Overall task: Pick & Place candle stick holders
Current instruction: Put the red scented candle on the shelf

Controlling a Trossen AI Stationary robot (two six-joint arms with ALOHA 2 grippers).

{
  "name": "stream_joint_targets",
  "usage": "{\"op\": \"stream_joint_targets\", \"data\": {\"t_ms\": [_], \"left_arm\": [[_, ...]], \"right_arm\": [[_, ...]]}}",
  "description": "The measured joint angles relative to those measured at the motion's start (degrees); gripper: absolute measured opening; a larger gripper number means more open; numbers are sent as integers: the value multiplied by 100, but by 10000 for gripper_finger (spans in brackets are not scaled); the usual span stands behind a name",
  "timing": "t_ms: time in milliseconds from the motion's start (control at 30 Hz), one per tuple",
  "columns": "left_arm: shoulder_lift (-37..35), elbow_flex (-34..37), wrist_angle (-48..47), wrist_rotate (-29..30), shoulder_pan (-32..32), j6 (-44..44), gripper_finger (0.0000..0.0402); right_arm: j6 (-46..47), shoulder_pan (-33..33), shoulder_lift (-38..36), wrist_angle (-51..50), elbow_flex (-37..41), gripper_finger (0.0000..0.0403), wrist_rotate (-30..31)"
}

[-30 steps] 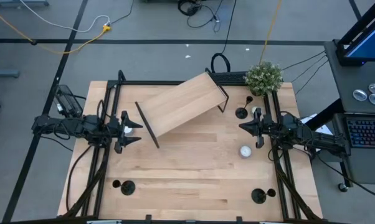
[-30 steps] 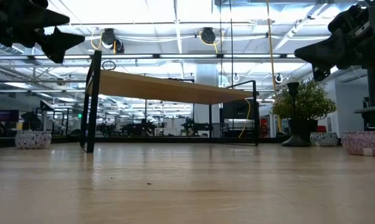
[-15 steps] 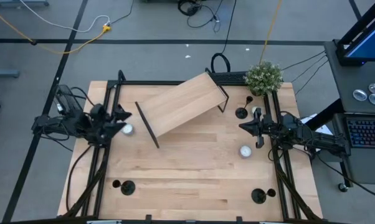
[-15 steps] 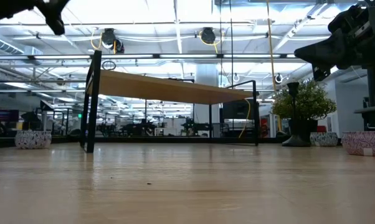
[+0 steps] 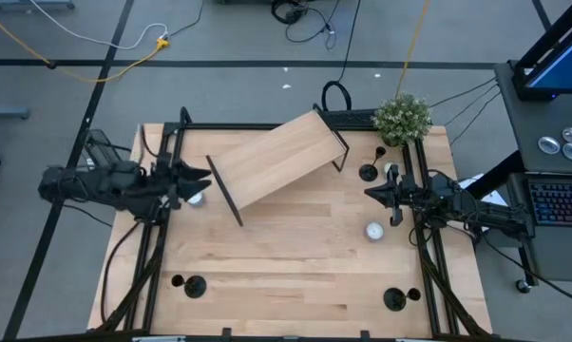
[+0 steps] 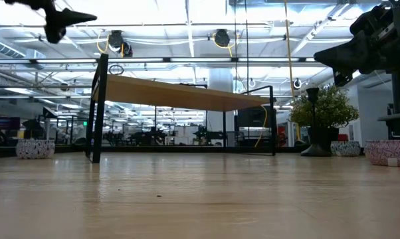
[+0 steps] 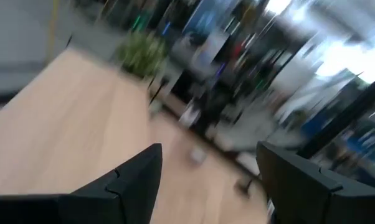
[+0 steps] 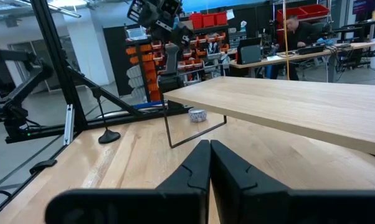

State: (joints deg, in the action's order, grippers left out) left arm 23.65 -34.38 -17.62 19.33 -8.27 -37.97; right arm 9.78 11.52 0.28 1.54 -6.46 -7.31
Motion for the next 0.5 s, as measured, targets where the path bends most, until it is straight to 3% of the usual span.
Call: {"op": "stream_joint_targets", "data": {"t_ms": [300, 500], "left_arm": [[1487, -2490, -4561, -307, -2, -1300, 267], [1936, -2986, -6655, -107, 0, -2720, 267]], "right_arm": [[-39, 1, -1, 0, -2, 4, 2], [-39, -1, -1, 0, 0, 4, 2]]}}
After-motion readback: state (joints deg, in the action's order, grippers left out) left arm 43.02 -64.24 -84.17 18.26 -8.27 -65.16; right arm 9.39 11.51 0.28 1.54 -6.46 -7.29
